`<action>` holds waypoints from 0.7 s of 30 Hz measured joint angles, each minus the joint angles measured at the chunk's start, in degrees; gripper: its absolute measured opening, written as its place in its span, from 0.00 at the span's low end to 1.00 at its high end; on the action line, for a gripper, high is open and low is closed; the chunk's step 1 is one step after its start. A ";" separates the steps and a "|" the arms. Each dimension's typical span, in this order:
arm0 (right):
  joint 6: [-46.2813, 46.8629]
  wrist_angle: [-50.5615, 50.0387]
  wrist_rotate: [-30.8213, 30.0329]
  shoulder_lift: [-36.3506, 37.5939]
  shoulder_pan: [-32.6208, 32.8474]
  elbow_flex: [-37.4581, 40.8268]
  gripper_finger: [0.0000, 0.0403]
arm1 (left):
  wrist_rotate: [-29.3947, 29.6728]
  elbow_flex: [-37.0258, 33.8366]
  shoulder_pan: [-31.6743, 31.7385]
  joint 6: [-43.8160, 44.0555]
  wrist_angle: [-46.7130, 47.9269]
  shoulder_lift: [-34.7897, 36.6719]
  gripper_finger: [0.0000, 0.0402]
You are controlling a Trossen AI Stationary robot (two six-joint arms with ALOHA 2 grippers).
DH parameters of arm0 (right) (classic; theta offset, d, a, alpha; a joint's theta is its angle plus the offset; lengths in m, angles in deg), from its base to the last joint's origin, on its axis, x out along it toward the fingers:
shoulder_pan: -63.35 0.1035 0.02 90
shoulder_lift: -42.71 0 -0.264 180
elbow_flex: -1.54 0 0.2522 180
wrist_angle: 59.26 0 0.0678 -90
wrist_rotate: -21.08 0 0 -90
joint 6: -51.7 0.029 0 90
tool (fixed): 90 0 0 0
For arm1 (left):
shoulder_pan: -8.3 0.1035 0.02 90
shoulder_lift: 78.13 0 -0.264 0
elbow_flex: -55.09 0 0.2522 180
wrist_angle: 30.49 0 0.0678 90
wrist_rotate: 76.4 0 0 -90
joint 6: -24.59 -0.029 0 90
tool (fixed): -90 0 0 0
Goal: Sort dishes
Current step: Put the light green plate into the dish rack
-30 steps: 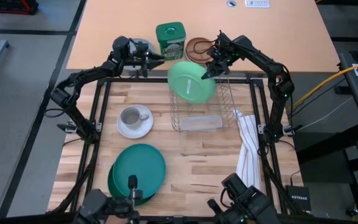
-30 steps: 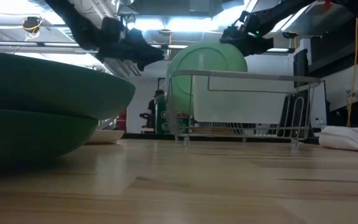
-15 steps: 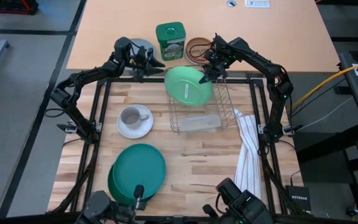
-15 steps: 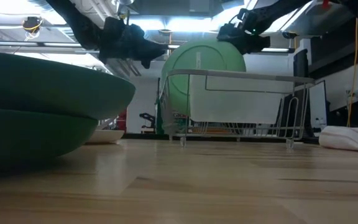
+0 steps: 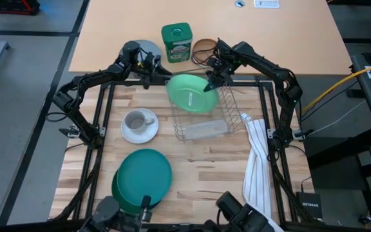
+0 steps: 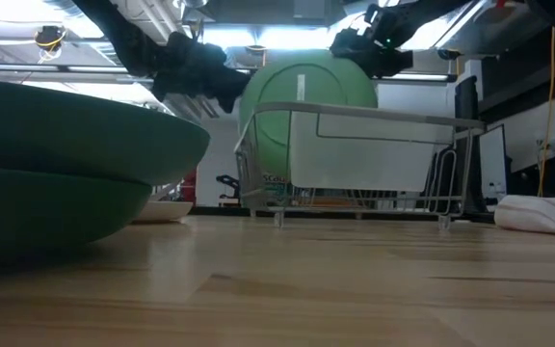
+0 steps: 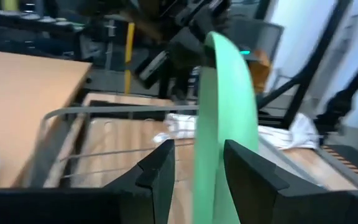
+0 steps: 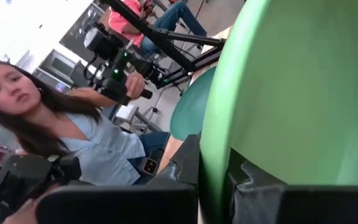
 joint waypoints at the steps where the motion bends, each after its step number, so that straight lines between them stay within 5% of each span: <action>1: -0.04 0.11 -0.36 0.01 0.26 0.00 0.04 | -1.80 0.00 0.00 0.06 0.00 0.00 0.32; 11: -1.10 -0.04 -0.71 0.01 0.54 0.00 0.04 | -9.43 0.00 -0.28 5.56 0.14 0.00 0.32; 21: -1.31 -0.28 -0.58 -0.03 0.54 0.02 0.04 | -6.68 0.00 -1.09 1.11 -0.48 0.02 0.32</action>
